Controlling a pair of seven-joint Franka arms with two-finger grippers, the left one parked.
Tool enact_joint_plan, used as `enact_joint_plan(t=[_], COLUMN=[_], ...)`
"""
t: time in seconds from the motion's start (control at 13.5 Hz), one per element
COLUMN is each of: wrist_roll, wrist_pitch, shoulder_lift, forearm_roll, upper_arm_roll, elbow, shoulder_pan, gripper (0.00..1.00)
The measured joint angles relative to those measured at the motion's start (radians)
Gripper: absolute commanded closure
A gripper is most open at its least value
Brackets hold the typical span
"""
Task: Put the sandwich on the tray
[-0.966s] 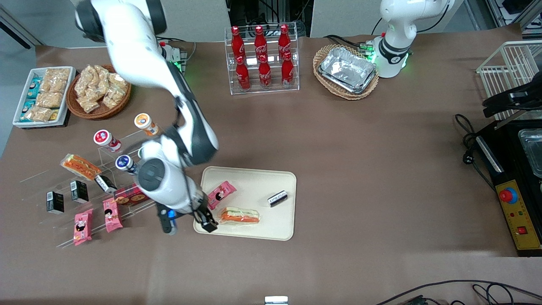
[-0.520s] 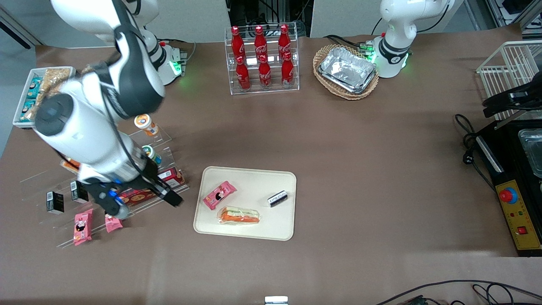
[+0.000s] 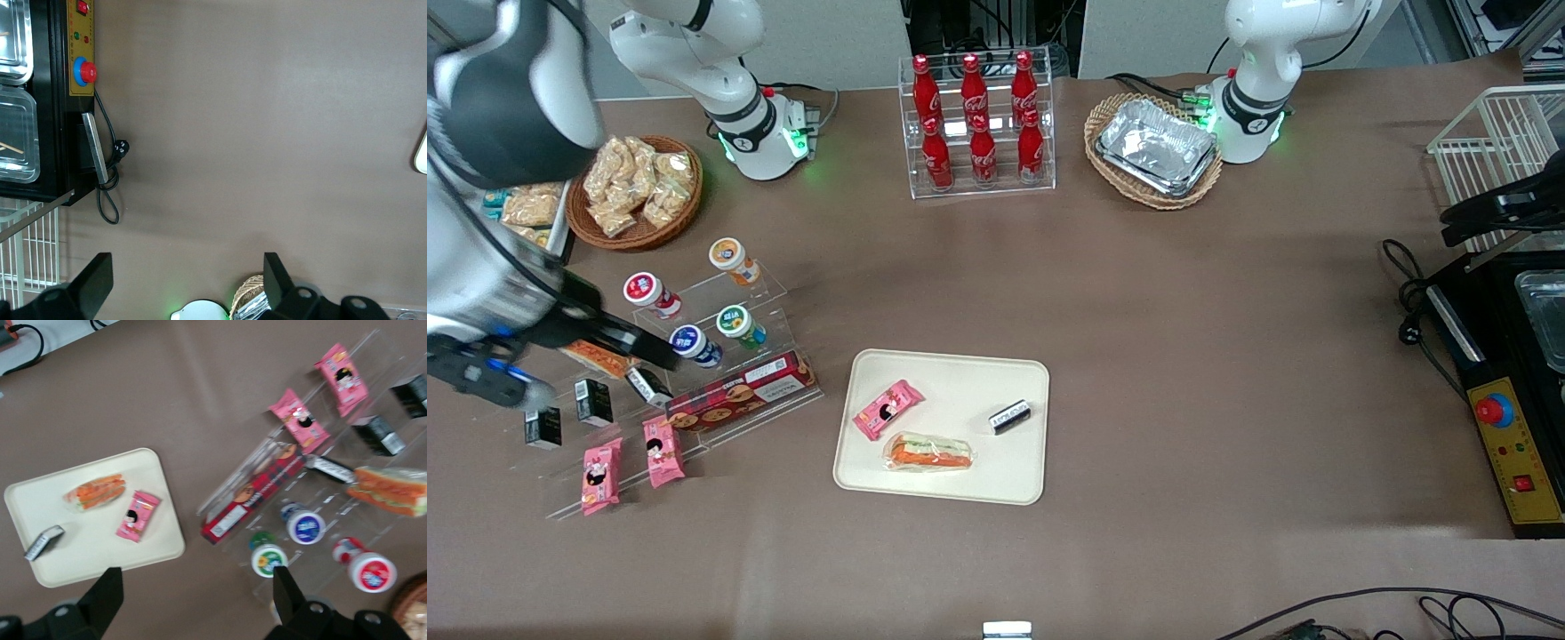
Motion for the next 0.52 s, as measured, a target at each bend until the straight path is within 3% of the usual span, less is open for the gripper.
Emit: enact_joint_plan(t=[0.07, 0.22, 0.52], wrist_roll=[-0.02, -0.067, -0.309], wrist_pitch=[-0.006, -0.003, 0.102], shoulder_lift=[-0.035, -0.099, -0.161], forearm_roll=[-0.037, -0.085, -0.106], upper_arm_roll=[0.103, 0.181, 0.102], elbow=[-0.022, -0.081, -0.216], shoulder_pan=[-0.098, -0.167, -0.17], gripper=[0.0, 0.0, 0.0])
